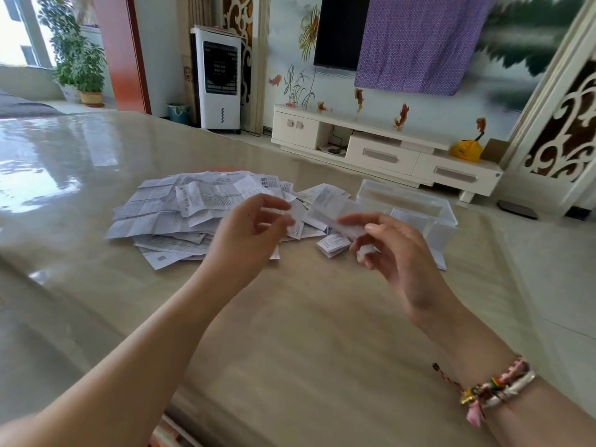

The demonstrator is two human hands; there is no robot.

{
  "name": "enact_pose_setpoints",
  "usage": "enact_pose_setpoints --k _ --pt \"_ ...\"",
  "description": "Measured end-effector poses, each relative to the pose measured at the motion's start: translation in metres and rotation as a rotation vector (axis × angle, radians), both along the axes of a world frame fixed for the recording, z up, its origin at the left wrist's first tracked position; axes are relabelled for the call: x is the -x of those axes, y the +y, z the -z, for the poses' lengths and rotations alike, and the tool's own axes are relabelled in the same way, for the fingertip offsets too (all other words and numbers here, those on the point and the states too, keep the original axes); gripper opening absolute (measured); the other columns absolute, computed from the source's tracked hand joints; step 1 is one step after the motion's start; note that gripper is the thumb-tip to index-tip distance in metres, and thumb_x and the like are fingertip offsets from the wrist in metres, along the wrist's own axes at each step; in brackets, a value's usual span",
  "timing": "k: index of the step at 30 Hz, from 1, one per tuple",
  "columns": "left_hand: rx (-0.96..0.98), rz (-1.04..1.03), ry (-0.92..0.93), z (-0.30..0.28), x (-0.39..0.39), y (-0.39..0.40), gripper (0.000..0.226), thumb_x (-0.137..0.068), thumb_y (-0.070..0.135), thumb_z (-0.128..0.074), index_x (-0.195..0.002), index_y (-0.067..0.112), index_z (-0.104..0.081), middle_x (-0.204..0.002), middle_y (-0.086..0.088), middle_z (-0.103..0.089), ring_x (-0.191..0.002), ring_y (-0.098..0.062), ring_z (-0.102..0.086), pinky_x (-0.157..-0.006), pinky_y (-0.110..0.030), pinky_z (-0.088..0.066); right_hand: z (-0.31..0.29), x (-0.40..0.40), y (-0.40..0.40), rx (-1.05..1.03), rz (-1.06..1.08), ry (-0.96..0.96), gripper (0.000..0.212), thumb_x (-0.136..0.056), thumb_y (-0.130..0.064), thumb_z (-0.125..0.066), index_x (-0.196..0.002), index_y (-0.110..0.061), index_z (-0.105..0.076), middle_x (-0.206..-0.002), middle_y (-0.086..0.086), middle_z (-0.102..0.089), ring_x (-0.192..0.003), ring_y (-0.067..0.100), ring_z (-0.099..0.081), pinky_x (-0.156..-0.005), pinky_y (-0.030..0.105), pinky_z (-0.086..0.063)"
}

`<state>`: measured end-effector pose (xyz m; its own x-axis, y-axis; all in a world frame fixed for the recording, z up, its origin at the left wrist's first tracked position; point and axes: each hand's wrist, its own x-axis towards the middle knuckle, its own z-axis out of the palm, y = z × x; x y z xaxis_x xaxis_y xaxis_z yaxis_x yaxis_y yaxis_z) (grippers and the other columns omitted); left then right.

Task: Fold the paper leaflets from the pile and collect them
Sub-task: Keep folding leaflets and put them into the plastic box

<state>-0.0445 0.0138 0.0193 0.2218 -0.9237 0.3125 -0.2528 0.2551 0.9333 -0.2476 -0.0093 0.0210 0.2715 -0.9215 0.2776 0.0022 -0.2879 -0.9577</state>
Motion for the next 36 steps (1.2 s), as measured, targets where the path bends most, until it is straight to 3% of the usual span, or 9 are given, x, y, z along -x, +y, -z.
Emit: enact_pose_setpoints --k 2,5,8,11,17,21,24,29,36 --pt "0.063 -0.169 -0.311 -0.002 -0.012 -0.008 0.014 -0.094 0.020 -0.057 -0.106 0.023 -0.063 -0.104 0.011 -0.066 -0.096 -0.007 -0.062 -0.078 -0.024 -0.043 0.001 -0.001 -0.002 -0.034 -0.034 -0.052 0.034 -0.086 -0.024 -0.047 -0.107 -0.022 -0.073 -0.103 0.001 -0.067 -0.085 0.014 -0.059 -0.060 0.026 -0.035" --pt "-0.026 -0.274 -0.651 0.002 -0.032 -0.018 0.032 -0.095 0.027 -0.053 -0.127 0.023 -0.055 -0.131 0.004 -0.055 -0.124 -0.020 -0.044 -0.090 -0.030 -0.035 0.004 -0.010 -0.005 -0.131 -0.142 -0.119 0.041 -0.086 -0.025 -0.049 -0.123 -0.019 -0.064 -0.129 -0.001 -0.060 -0.099 0.016 -0.064 -0.061 0.026 -0.038" --pt "-0.231 -0.255 -0.847 0.013 -0.044 -0.023 0.045 -0.095 0.037 -0.050 -0.139 0.030 -0.044 -0.151 0.002 -0.036 -0.141 -0.029 -0.022 -0.113 -0.041 -0.019 0.003 -0.027 -0.006 -0.239 -0.261 -0.157 0.048 -0.088 -0.030 -0.050 -0.134 -0.015 -0.053 -0.137 -0.001 -0.054 -0.110 0.021 -0.063 -0.064 0.027 -0.041" --pt "-0.362 -0.221 -0.949 0.024 -0.049 -0.023 0.051 -0.095 0.049 -0.045 -0.144 0.040 -0.033 -0.158 0.005 -0.022 -0.147 -0.029 -0.007 -0.118 -0.043 -0.006 0.006 -0.043 -0.006 -0.376 -0.316 -0.178 0.057 -0.084 -0.033 -0.054 -0.136 -0.008 -0.048 -0.130 0.002 -0.056 -0.112 0.024 -0.063 -0.063 0.027 -0.041" --pt "-0.216 -0.303 -0.977 0.026 -0.059 -0.015 0.059 -0.089 0.052 -0.056 -0.142 0.030 -0.041 -0.137 0.001 -0.051 -0.136 -0.026 -0.033 -0.116 -0.041 -0.019 0.010 -0.046 -0.014 -0.541 -0.175 -0.279 0.015 -0.100 -0.021 -0.044 -0.111 -0.012 -0.048 -0.126 0.007 -0.053 -0.096 0.023 -0.068 -0.053 0.023 -0.046" --pt "-0.092 -0.325 -0.969 0.021 -0.053 -0.006 0.047 -0.088 0.041 -0.063 -0.131 0.025 -0.052 -0.111 0.002 -0.063 -0.108 -0.024 -0.053 -0.098 -0.033 -0.033 0.006 -0.048 -0.015 -0.597 -0.122 -0.160 0.022 -0.103 -0.022 -0.037 -0.118 -0.007 -0.042 -0.104 0.014 -0.058 -0.070 0.021 -0.067 -0.045 0.021 -0.046" --pt "-0.065 -0.327 -0.941 0.022 -0.050 -0.003 0.038 -0.090 0.034 -0.062 -0.128 0.025 -0.056 -0.107 0.004 -0.065 -0.102 -0.025 -0.058 -0.082 -0.033 -0.041 0.005 -0.050 -0.015 -0.563 -0.154 -0.086 0.021 -0.102 -0.022 -0.040 -0.119 -0.009 -0.040 -0.085 0.016 -0.065 -0.054 0.018 -0.062 -0.043 0.021 -0.043" --pt "-0.019 -0.370 -0.916 0.022 -0.046 0.000 0.019 -0.093 0.027 -0.055 -0.104 0.027 -0.071 -0.102 0.005 -0.066 -0.093 -0.026 -0.061 -0.072 -0.032 -0.043 0.011 -0.045 -0.007 -0.388 -0.190 -0.096 0.034 -0.100 -0.015 -0.043 -0.134 -0.021 -0.046 -0.079 0.012 -0.067 -0.055 0.016 -0.053 -0.048 0.023 -0.039" --pt "0.144 -0.484 -0.821 0.017 -0.045 0.008 0.011 -0.088 0.018 -0.063 -0.086 0.023 -0.073 -0.088 0.008 -0.066 -0.082 -0.022 -0.060 -0.061 -0.030 -0.040 0.012 -0.039 0.009 -0.145 -0.202 0.066 0.030 -0.099 -0.005 -0.041 -0.117 -0.014 -0.063 -0.075 0.010 -0.067 -0.054 0.015 -0.049 -0.048 0.021 -0.036"
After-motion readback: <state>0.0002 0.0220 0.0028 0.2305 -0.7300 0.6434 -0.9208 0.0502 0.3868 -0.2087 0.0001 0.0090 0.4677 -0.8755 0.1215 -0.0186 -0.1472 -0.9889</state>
